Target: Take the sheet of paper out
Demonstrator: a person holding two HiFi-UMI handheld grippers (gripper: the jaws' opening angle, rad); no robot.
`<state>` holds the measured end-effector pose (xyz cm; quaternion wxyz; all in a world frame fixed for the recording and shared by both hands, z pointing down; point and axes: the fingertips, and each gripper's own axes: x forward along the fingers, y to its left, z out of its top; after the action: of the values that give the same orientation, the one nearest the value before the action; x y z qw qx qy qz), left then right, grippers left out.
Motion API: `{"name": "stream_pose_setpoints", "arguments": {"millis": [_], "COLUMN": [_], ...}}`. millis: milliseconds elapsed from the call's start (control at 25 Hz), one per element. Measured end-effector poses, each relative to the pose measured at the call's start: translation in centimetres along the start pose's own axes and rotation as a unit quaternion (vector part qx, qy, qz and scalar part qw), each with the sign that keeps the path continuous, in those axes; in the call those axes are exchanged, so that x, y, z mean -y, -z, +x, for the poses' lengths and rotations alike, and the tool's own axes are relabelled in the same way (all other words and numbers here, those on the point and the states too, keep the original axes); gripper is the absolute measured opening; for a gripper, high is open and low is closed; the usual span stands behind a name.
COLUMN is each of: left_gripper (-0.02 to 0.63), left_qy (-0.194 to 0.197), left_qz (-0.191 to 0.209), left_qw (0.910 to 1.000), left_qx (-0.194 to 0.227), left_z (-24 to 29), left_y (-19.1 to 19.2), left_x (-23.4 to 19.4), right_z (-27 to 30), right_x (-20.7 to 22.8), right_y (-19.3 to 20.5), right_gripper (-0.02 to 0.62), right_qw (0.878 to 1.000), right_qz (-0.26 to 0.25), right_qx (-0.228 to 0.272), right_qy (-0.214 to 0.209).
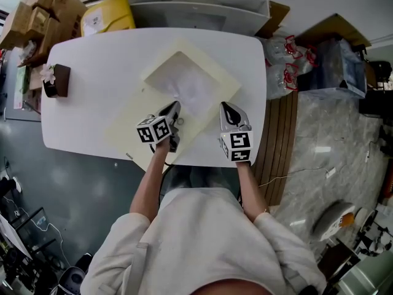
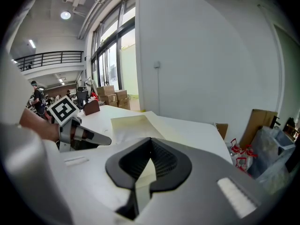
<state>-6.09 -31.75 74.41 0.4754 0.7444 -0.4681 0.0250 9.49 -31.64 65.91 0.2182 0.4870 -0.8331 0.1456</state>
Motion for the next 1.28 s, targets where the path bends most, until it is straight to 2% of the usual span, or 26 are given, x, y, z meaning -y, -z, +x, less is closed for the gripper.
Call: {"name": "stream_pose_setpoints", "arguments": {"millis": [80, 160, 280, 440, 560, 680, 840, 1120, 1200, 1280], "left_gripper": [0.002, 0.002, 0.003, 0.008, 0.099, 0.162, 0.202, 0.192, 0.158, 0.088], "left_qy": [0.013, 0.021, 0.021, 0.015, 0.029, 0.035, 0.032, 0.017, 0.006, -0.01], "left_qz": [-0.074, -0.144, -0.204, -0.209, -0.22, -0.225, -0.219, -0.212, -0.219, -0.222], "left_qw": [0.9971, 0.9888, 0.9777, 0.9771, 0.9745, 0.9732, 0.9752, 0.9768, 0.9753, 0.9747], "left_qx": [0.014, 0.035, 0.046, 0.035, 0.035, 0.028, 0.005, -0.023, -0.026, -0.027], "left_z": [0.2, 0.2, 0.3, 0.5, 0.9, 1.6, 2.4, 3.8, 4.0, 4.0], "left_y": [0.4, 0.5, 0.6, 0.9, 0.6, 0.4, 0.6, 1.0, 1.1, 1.3], "left_x": [-0.5, -1.2, -2.3, -2.8, -2.5, -2.0, -1.4, -0.8, -1.1, -1.6], "right_z": [0.0, -0.1, 0.0, 0.0, 0.1, 0.2, 0.2, 0.0, 0.0, 0.0], "right_x": [0.1, 0.1, 0.1, 0.0, 0.1, 0.2, 0.5, 1.4, 1.6, 1.8], "right_y": [0.1, 0.3, 0.4, 0.6, 0.6, 0.3, 0.1, -0.1, -0.2, -0.2], "right_gripper": [0.002, 0.002, 0.002, 0.002, 0.002, 0.002, 0.002, 0.002, 0.002, 0.002], "right_qw": [1.0, 1.0, 1.0, 1.0, 1.0, 1.0, 1.0, 1.0, 1.0, 1.0], "right_qz": [0.002, 0.003, 0.002, 0.002, 0.0, -0.001, -0.001, 0.001, 0.003, 0.003], "right_qx": [-0.001, -0.002, -0.004, -0.007, -0.007, -0.005, -0.003, -0.002, -0.001, -0.001], "right_qy": [0.002, 0.003, 0.004, 0.004, 0.007, 0.008, 0.011, 0.019, 0.021, 0.023]}}
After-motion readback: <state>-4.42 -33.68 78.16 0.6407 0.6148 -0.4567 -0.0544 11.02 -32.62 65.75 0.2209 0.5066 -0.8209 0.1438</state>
